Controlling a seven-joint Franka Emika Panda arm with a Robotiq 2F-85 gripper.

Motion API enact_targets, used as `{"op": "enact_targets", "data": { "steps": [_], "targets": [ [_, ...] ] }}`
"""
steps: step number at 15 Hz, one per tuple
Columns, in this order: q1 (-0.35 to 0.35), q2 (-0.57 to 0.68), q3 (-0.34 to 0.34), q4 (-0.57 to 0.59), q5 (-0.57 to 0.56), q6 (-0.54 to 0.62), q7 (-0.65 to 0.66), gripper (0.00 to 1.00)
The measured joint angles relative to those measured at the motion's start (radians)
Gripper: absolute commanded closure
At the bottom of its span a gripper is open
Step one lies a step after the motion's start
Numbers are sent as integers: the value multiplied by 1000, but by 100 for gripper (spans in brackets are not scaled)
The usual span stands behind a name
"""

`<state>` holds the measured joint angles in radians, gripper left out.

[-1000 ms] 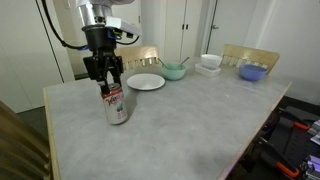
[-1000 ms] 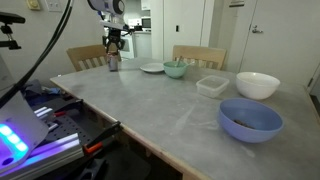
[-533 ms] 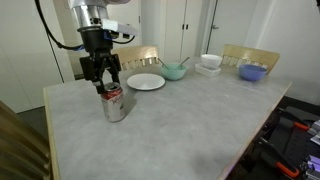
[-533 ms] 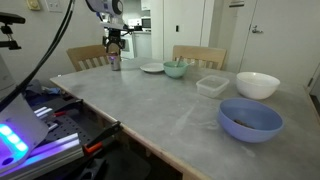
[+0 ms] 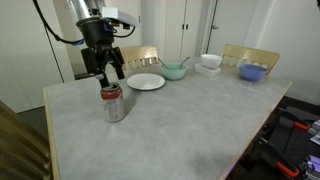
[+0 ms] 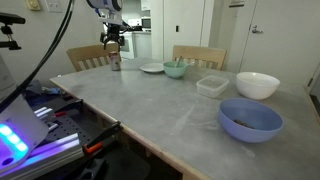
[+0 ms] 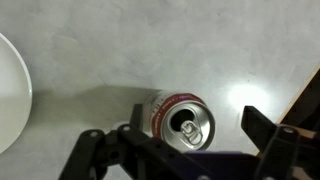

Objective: Move the can to the left side of the table

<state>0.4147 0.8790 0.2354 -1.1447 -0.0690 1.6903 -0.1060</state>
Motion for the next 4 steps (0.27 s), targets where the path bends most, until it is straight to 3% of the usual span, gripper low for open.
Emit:
{"op": "enact_targets", "data": {
  "steps": [4],
  "targets": [
    [16,0,0,85,-12,-150,-5,0]
  ]
}}
